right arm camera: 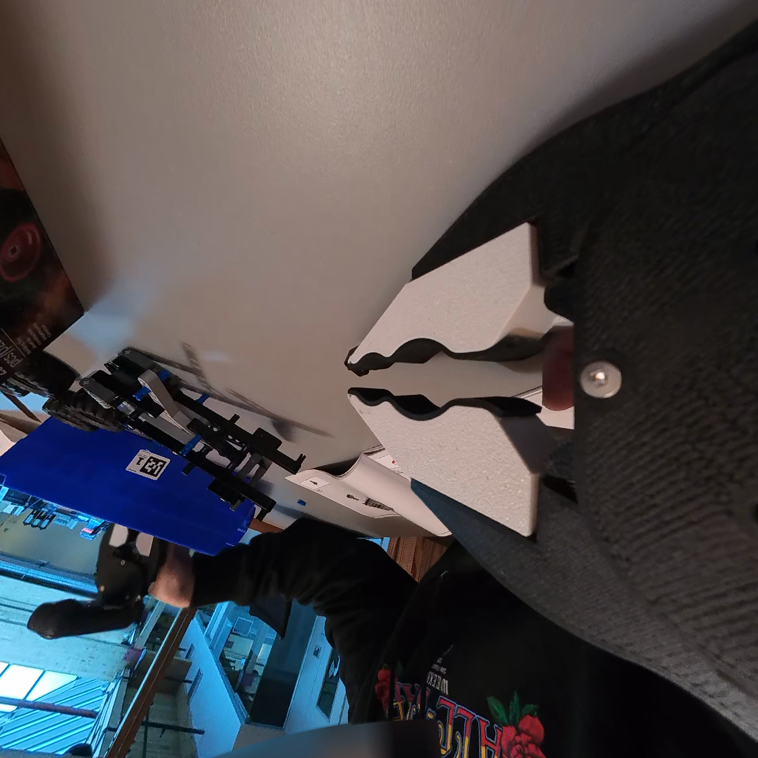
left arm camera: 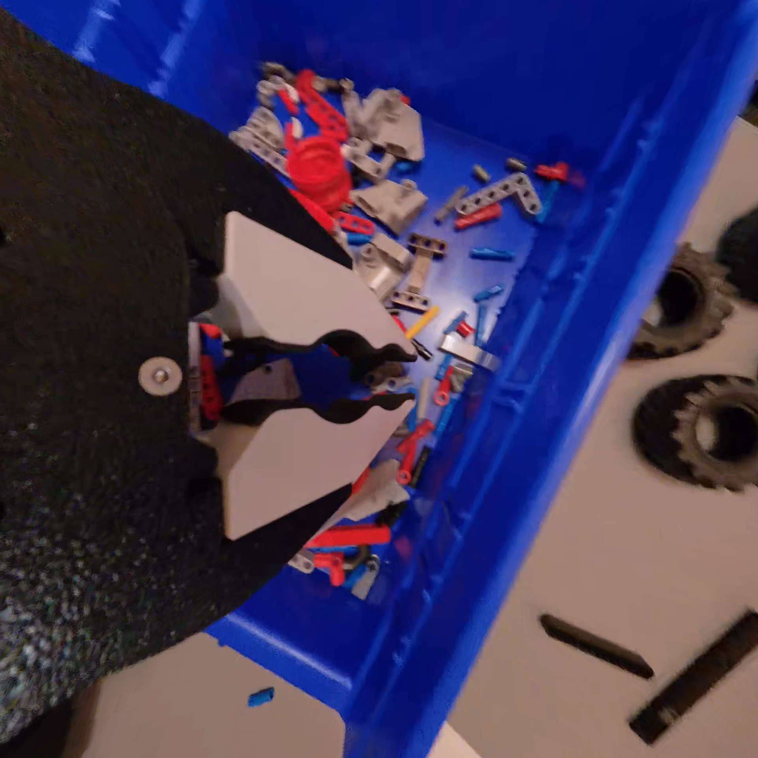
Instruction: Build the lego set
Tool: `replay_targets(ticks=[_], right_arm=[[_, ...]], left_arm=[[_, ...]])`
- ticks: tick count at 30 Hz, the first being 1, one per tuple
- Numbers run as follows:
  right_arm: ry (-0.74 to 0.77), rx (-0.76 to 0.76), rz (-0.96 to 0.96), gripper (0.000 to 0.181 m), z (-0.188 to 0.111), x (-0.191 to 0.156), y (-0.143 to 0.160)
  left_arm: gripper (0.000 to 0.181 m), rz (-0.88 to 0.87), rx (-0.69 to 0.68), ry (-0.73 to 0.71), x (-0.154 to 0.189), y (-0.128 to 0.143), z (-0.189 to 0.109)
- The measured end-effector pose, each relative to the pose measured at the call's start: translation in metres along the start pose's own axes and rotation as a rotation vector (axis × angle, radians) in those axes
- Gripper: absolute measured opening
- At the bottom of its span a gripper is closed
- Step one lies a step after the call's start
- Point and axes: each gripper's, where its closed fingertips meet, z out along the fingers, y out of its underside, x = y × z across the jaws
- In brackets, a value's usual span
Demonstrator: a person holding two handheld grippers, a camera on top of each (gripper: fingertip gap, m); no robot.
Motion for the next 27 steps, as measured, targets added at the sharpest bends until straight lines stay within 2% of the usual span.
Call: replay_targets(ticks=[7,9,11,13,17,21,23,25,27], right_arm=[[-0.003,0.002,0.002,0.007,0.0,0.0,0.0],[-0.002,0.004,0.003,0.007,0.0,0.0,-0.001],[-0.003,0.003,0.003,0.007,0.0,0.0,-0.001],[-0.002,0.003,0.003,0.007,0.0,0.0,-0.001],[-0.002,0.003,0.005,0.006,0.0,0.0,0.0],[-0.003,0.005,0.008,0.006,0.0,0.0,-0.001],[-0.003,0.006,0.008,0.006,0.0,0.0,-0.001],[-0.002,0.005,0.008,0.006,0.0,0.001,-0.001],[-0.001,0.005,0.007,0.006,0.0,0.001,-0.001]], left_arm=[[0.012,0.071,-0.038,-0.015,-0.001,0.003,0.017],[0.011,0.047,-0.007,-0.029,-0.004,-0.004,0.023],[0.002,0.002,0.009,-0.03,-0.006,-0.006,0.027],[0.006,-0.002,0.007,0.019,0.0,-0.003,0.025],[0.005,-0.036,-0.091,-0.132,-0.025,0.014,0.013],[0.012,-0.014,-0.002,-0.024,-0.003,-0.005,0.012],[0.016,0.015,-0.005,0.045,0.012,-0.007,0.018],[0.016,0.029,-0.072,0.033,0.011,0.003,0.025],[0.011,0.01,-0.08,-0.012,0.002,0.005,0.023]])
